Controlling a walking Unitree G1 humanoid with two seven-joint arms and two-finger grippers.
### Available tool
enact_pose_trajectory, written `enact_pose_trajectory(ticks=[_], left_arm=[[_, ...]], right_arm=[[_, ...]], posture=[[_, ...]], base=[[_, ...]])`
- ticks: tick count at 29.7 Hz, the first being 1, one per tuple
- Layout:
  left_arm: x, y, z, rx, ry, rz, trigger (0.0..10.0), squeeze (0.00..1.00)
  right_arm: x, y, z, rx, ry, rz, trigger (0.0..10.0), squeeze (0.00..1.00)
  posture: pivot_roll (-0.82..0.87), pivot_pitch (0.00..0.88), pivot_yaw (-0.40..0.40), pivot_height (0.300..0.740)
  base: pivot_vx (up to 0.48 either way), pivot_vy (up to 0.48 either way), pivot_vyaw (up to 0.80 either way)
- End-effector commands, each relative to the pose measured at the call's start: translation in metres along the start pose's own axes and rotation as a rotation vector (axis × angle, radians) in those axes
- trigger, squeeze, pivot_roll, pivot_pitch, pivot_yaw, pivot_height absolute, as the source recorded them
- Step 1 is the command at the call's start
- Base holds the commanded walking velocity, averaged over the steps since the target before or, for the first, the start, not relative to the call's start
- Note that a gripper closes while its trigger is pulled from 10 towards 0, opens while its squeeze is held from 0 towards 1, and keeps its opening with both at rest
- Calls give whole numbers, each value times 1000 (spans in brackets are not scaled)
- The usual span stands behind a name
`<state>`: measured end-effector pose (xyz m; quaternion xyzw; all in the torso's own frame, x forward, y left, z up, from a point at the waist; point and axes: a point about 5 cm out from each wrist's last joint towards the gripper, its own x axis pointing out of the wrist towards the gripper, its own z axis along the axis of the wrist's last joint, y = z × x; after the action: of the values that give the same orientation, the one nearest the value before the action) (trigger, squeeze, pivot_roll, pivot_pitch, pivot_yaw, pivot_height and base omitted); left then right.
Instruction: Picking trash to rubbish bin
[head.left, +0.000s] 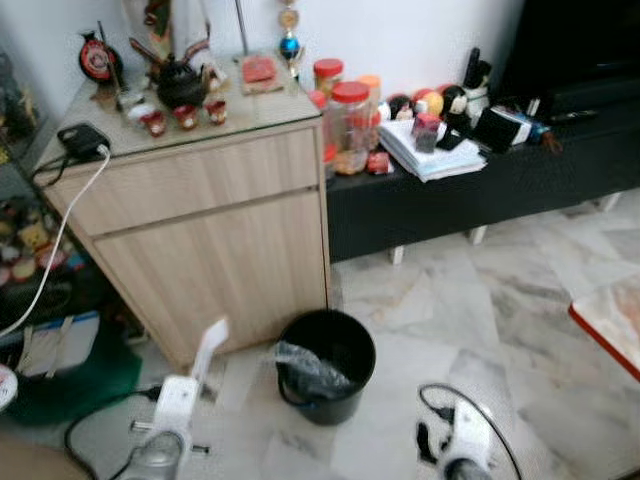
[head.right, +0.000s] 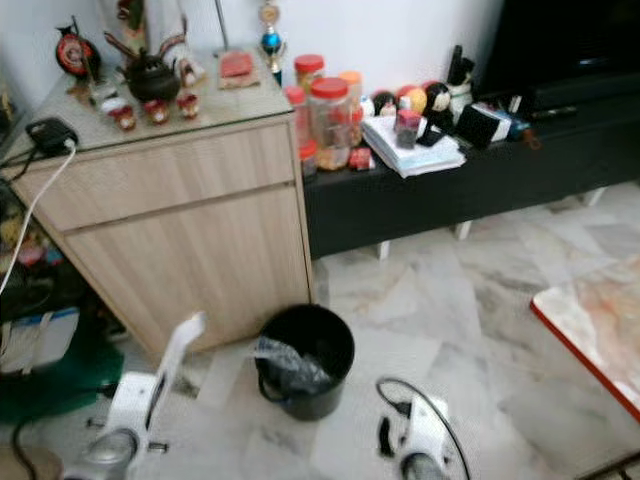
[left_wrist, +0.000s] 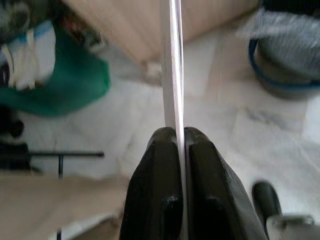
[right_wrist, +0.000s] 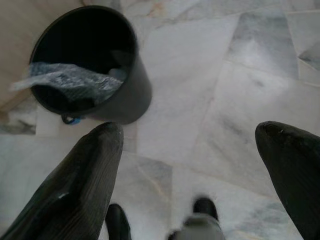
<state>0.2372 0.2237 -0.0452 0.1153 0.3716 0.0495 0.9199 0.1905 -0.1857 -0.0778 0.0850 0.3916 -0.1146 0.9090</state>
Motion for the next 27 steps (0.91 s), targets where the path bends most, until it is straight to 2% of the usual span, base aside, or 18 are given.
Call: enact_pose_trajectory(ticks=[1,15,18,27], left_arm=[[1,-9,6,7,-22,-28,10000,0],[2,-7,10,10,-32,-29,10000,0],[2,-6,10,10,-34,-29,10000,0],[2,-5,12,10,-39,-29,10000,0]], right_arm=[[-1,-9,-1,5,5,-26,10000,0],[0,-10,-1,28,7,-44,10000,0],[0,-10,0,35,8,-46,10000,0],[-1,-7,-2,32,12,-37,10000,0]], posture=[[-27,0,73,740],[-20,0,76,740],[-19,0,77,740],[-14,0,78,740]], base=[[345,0,0],[347,0,0],[346,0,-558],[346,0,0]])
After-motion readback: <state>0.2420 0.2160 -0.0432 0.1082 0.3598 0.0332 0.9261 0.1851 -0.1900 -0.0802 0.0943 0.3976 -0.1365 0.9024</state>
